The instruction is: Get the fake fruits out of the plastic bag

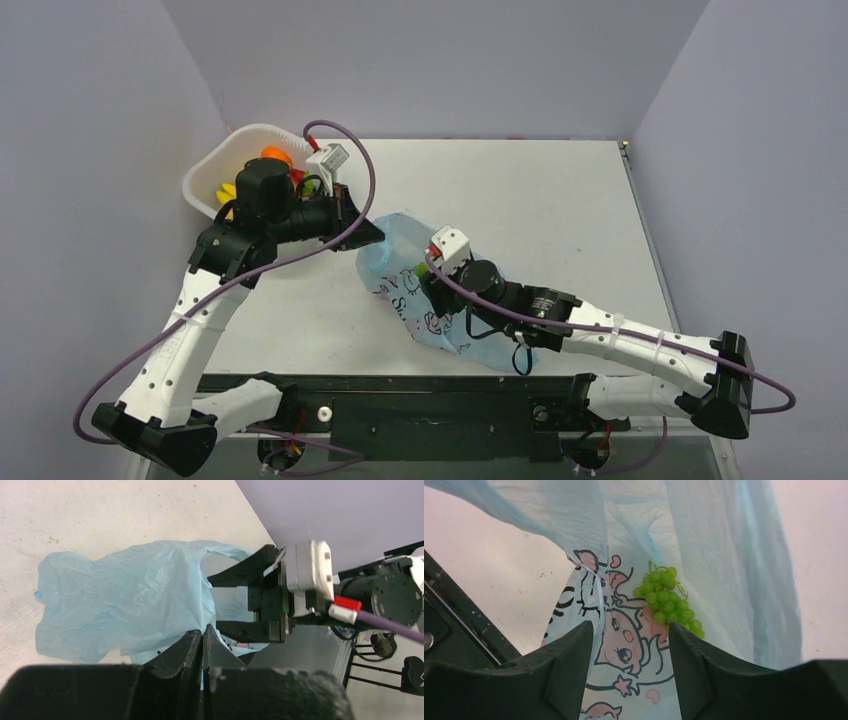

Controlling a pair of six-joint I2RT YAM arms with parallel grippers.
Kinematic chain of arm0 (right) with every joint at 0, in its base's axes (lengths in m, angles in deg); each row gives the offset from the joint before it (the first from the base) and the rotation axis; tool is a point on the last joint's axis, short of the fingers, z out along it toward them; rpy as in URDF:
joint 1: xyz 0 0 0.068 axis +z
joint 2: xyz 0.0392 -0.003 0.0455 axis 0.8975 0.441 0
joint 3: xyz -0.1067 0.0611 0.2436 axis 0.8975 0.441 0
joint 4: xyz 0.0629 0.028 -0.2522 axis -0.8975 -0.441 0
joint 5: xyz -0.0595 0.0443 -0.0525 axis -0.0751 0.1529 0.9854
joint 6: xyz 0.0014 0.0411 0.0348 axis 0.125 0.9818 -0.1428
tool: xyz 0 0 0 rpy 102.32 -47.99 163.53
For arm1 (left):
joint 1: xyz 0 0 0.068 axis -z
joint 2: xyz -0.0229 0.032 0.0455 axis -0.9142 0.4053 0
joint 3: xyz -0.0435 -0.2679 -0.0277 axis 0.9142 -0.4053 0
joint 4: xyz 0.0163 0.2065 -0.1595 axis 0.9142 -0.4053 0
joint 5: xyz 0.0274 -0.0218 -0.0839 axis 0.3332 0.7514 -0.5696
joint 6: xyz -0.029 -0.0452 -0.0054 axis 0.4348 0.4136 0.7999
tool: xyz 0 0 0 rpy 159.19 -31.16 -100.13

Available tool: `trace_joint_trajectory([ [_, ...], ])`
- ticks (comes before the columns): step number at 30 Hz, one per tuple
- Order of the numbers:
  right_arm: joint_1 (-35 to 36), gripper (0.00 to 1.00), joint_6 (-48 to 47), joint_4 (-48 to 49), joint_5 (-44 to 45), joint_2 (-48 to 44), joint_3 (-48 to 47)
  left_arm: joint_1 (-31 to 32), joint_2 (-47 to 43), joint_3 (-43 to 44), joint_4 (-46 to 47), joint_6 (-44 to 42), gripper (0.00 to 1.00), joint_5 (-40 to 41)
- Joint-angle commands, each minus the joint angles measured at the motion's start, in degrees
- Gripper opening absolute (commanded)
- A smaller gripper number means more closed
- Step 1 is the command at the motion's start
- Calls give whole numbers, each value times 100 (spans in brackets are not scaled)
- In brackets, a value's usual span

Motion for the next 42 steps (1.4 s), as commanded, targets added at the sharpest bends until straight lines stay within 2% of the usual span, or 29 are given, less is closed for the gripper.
trace_joint_trajectory([
  [1,-414,52,-62,505,-1606,-108,100,-46,37,366,-31,-132,0,-12],
  [3,-211,52,21,751,-1710,13,129,-43,56,374,7,-86,0,-44],
  [5,14,46,179,1032,-1659,273,133,-46,85,407,12,-64,0,-53],
  [7,195,20,445,1256,-1579,678,21,-46,115,458,18,-47,0,-21],
  [8,357,3,535,1338,-1546,820,-52,-46,120,488,24,-46,0,48],
  [9,465,0,641,1517,-1366,1147,-76,-46,137,499,48,-46,0,78],
  [10,770,0,633,1842,-1203,1323,-74,-53,174,497,66,-66,0,149],
  [12,1145,0,515,2285,-308,1901,20,-96,282,498,51,-208,0,298],
  [15,1219,0,717,2548,-185,2716,83,-261,477,411,-109,-450,0,350],
  [19,1245,0,908,2751,-191,2446,394,-692,442,-5,-127,-625,0,116],
  [20,1242,6,946,2674,-177,2215,428,-803,382,-72,-141,-683,0,110],
  [21,1241,17,969,2601,-169,2085,465,-890,359,-169,-152,-737,0,105],
  [23,1244,32,1060,2283,-218,1628,475,-934,314,-257,-225,-818,0,107],
  [27,1256,47,1322,1576,-299,633,521,-946,212,-397,-394,-985,0,130],
  [28,1257,48,1411,1308,-274,291,532,-949,160,-414,-441,-999,0,141],
  [30,1252,52,1555,947,-200,-201,558,-951,47,-516,-485,-1018,8,157],
  [35,1257,53,1981,283,-25,-1216,599,-947,-356,-596,-762,-1070,20,145],
  [40,1251,56,1998,-618,383,-1526,289,-951,-716,-403,-1208,-1128,27,175],
  [42,1247,56,1972,-1365,638,-1416,73,-951,-903,-255,-1444,-1157,31,186],
])
